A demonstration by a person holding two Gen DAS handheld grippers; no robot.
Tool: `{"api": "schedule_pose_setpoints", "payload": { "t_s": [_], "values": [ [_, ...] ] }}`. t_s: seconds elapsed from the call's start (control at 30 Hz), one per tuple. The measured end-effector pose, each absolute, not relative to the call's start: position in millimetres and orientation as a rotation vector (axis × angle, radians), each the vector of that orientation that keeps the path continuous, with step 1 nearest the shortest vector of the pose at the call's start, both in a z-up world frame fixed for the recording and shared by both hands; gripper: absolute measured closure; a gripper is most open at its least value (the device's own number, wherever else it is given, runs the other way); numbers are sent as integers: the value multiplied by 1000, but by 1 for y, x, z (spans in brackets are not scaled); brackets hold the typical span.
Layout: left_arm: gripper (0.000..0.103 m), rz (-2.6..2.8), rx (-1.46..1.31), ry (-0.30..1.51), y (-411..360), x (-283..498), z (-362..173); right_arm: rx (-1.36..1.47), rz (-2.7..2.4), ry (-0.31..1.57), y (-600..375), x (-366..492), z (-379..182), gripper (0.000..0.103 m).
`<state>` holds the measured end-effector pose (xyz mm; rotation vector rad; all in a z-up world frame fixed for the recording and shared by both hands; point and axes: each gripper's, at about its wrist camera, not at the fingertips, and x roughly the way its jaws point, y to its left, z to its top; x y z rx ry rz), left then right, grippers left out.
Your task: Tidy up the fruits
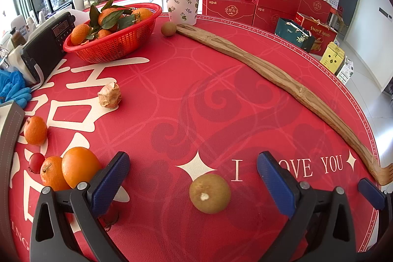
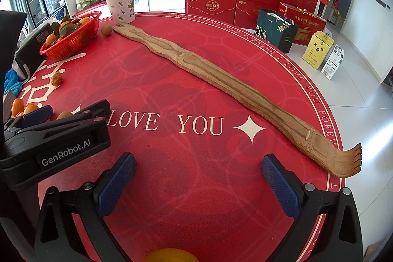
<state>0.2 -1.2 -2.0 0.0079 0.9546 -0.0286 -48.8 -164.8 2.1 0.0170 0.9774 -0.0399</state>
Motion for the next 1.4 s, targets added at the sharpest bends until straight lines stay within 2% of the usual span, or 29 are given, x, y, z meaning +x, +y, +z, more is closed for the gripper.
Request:
{"api": "schedule_pose_setpoints", "payload": {
  "t_s": [0.57,0.8,0.97,1.4],
  "values": [
    [0,-33,2,951,1,-1,0,19,-43,977,-165,-49,1,0],
    [0,-78,28,800,13,-40,43,20,-44,977,-165,-49,0,0],
    [0,-87,30,751,49,-70,65,19,-43,977,-165,-49,1,0],
    [0,36,-12,803,157,-139,43,20,-43,972,-165,-48,1,0]
  ]
}}
